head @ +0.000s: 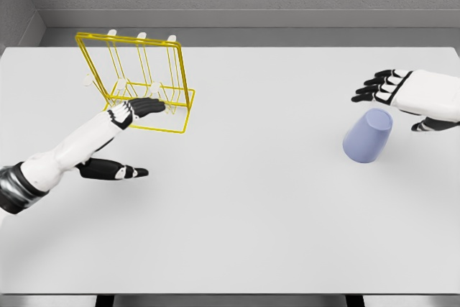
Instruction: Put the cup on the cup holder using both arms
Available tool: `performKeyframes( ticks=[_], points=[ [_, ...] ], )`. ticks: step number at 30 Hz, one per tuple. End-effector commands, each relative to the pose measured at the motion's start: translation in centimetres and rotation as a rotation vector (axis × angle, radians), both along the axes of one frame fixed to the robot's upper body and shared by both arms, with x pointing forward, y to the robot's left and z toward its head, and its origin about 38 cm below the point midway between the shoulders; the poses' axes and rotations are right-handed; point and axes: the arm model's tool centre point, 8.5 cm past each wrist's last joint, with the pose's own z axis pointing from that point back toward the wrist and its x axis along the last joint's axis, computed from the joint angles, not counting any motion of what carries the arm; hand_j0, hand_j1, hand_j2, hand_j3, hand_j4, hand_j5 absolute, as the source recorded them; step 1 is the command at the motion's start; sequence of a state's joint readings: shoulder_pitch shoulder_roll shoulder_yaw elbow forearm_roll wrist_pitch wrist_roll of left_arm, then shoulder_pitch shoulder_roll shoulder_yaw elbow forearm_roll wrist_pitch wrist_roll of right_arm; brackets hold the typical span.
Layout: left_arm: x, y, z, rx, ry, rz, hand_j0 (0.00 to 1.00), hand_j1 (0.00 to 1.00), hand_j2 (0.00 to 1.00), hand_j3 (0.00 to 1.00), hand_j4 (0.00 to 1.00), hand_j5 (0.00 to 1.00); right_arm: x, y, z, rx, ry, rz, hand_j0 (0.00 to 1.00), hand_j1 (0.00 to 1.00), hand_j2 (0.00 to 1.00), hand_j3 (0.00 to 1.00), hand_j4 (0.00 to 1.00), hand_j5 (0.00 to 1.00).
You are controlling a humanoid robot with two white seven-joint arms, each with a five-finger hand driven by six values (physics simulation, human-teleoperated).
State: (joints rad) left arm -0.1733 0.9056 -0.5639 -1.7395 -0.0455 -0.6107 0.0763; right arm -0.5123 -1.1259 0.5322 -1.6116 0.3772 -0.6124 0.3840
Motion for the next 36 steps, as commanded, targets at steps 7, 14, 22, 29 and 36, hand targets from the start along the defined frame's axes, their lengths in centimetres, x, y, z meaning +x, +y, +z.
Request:
performKeyframes(
  ticks=[7, 14, 22, 29, 36],
  points=[
    [-0.5, -0.7, -0.6, -0.098, 0.19, -0.056, 1.0, 1.0, 1.0, 1.0, 1.0, 1.0, 1.0, 0.3, 0.4, 0.034, -0.028, -0.006, 1.0, 1.0, 1.0, 1.0, 1.0, 1.0],
    [-1.9, -1.4, -1.8, -0.124, 0.285, -0.088, 1.0, 1.0, 1.0, 1.0, 1.0, 1.0, 2.1, 0.4, -0.9, -0.09, 0.07, -0.012, 1.0, 1.0, 1.0, 1.0, 1.0, 1.0],
    [-1.1, -2.9, -0.8, -0.264, 0.327, -0.096, 1.0, 1.0, 1.0, 1.0, 1.0, 1.0, 2.7, 0.9, -2.4, -0.132, 0.124, -0.009, 1.0, 1.0, 1.0, 1.0, 1.0, 1.0],
    [0.7, -5.8, 0.6, -0.489, 0.406, -0.132, 1.0, 1.0, 1.0, 1.0, 1.0, 1.0, 3.2, 2.1, -3.9, -0.13, 0.142, 0.006, 1.0, 1.0, 1.0, 1.0, 1.0, 1.0],
    [0.2, -3.6, 0.4, -0.347, 0.45, -0.155, 1.0, 1.0, 1.0, 1.0, 1.0, 1.0, 4.0, 2.3, -4.6, -0.132, 0.144, -0.006, 1.0, 1.0, 1.0, 1.0, 1.0, 1.0]
  ],
)
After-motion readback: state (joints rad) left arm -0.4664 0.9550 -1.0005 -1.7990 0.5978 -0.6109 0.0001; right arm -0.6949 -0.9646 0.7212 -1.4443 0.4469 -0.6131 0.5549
